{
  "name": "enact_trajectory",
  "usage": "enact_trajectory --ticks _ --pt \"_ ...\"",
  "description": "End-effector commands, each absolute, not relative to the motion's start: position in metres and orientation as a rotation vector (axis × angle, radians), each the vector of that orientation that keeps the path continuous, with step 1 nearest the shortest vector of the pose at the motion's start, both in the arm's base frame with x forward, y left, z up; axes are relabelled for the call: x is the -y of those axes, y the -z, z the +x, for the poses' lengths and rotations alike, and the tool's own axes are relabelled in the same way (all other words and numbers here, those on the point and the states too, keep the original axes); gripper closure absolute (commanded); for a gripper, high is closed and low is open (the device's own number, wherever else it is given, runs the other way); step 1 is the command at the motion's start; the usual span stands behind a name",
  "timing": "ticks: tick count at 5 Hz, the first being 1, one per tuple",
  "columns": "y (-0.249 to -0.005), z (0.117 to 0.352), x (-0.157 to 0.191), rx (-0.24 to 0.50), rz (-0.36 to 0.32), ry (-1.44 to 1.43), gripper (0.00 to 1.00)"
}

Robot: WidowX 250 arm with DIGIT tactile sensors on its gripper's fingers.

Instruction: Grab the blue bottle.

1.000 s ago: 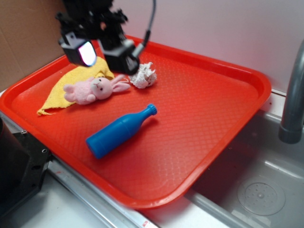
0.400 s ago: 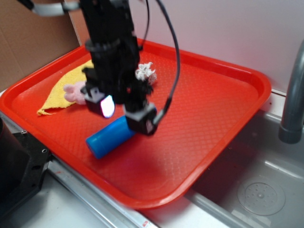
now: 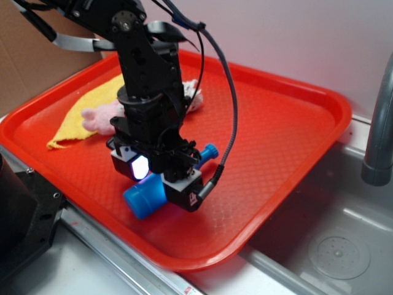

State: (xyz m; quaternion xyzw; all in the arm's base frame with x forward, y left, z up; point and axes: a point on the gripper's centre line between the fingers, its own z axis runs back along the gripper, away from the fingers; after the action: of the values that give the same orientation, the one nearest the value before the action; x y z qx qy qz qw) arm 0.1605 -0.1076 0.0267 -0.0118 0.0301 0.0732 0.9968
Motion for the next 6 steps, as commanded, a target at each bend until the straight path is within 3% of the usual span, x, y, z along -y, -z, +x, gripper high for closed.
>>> enact_trajectory --ticks 1,2,4,6 --pt "-0.028 0.162 0.103 -0.047 -0.032 -0.189 1.0" --pt "-0.038 0.168 0.095 -0.022 -0.028 -0.197 1.0" --pt "-0.094 0.191 0.065 0.037 0.028 -0.192 1.0" --pt "-0.151 0.208 0.014 0.093 -0.012 -0.258 1.0"
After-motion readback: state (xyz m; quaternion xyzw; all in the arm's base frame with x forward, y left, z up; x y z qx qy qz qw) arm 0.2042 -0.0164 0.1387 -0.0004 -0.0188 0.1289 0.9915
